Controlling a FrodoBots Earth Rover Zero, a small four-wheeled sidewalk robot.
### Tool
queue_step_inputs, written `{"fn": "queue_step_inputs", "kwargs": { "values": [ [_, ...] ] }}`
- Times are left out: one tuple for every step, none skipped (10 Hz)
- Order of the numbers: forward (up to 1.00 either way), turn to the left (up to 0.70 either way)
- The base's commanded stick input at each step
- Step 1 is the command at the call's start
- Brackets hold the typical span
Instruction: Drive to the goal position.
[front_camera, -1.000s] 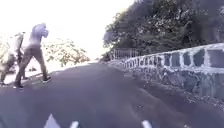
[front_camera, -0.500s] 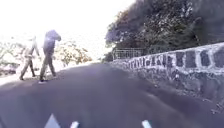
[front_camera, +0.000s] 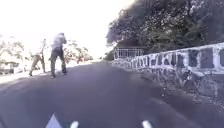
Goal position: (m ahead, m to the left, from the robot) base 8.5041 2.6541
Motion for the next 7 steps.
{"fn": "queue_step_inputs", "kwargs": {
  "values": [
    [0.70, 0.00],
    [0.70, 0.00],
    [0.70, 0.00],
    [0.70, 0.00],
    [0.70, 0.00],
    [0.70, 0.00],
    [0.70, 0.00]
  ]
}}
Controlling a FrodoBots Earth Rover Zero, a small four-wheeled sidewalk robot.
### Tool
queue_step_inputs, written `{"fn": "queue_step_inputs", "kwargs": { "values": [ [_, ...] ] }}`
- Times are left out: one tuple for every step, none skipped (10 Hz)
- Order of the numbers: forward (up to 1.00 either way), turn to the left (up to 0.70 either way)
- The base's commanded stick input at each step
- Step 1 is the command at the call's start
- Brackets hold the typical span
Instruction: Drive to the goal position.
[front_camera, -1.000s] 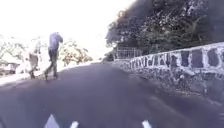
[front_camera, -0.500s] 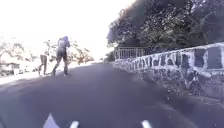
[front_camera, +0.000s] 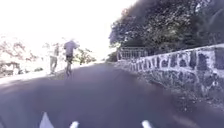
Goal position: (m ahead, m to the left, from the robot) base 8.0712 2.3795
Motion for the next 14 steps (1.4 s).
{"fn": "queue_step_inputs", "kwargs": {
  "values": [
    [0.70, 0.00],
    [0.70, 0.00],
    [0.70, 0.00],
    [0.70, 0.00],
    [0.70, 0.00],
    [0.70, 0.00],
    [0.70, 0.00],
    [0.70, 0.00],
    [0.70, 0.00],
    [0.70, 0.00],
    [0.70, 0.00],
    [0.70, 0.00],
    [0.70, 0.00],
    [0.70, 0.00]
  ]
}}
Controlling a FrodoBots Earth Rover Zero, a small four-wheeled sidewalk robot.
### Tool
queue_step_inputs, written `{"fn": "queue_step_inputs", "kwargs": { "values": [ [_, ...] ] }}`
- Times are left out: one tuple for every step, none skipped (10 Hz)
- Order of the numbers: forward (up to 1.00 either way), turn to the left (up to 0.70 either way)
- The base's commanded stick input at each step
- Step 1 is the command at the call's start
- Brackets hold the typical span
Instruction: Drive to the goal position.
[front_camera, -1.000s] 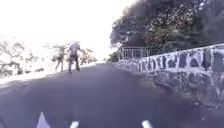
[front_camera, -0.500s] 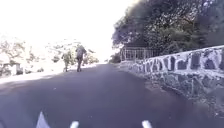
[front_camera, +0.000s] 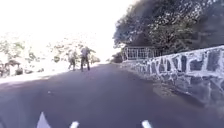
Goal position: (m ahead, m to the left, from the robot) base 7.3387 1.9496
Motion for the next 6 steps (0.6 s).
{"fn": "queue_step_inputs", "kwargs": {
  "values": [
    [0.70, 0.00],
    [0.70, 0.00],
    [0.70, 0.00],
    [0.70, 0.00],
    [0.70, 0.00],
    [0.70, 0.00]
  ]
}}
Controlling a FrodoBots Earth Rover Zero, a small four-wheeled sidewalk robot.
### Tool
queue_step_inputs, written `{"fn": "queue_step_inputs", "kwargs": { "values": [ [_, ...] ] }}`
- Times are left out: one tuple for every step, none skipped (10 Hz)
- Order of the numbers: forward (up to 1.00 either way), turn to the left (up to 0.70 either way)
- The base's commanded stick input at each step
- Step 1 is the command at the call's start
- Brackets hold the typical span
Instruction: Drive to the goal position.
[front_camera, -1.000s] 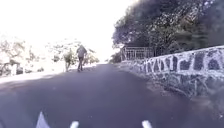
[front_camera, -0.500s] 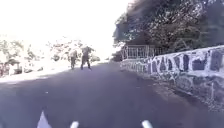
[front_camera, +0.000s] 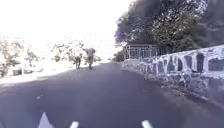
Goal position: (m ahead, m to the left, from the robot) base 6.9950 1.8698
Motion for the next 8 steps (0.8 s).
{"fn": "queue_step_inputs", "kwargs": {
  "values": [
    [0.70, 0.00],
    [0.70, 0.00],
    [0.70, 0.00],
    [0.70, 0.00],
    [0.70, 0.00],
    [0.70, 0.00],
    [0.70, 0.00],
    [0.70, 0.00]
  ]
}}
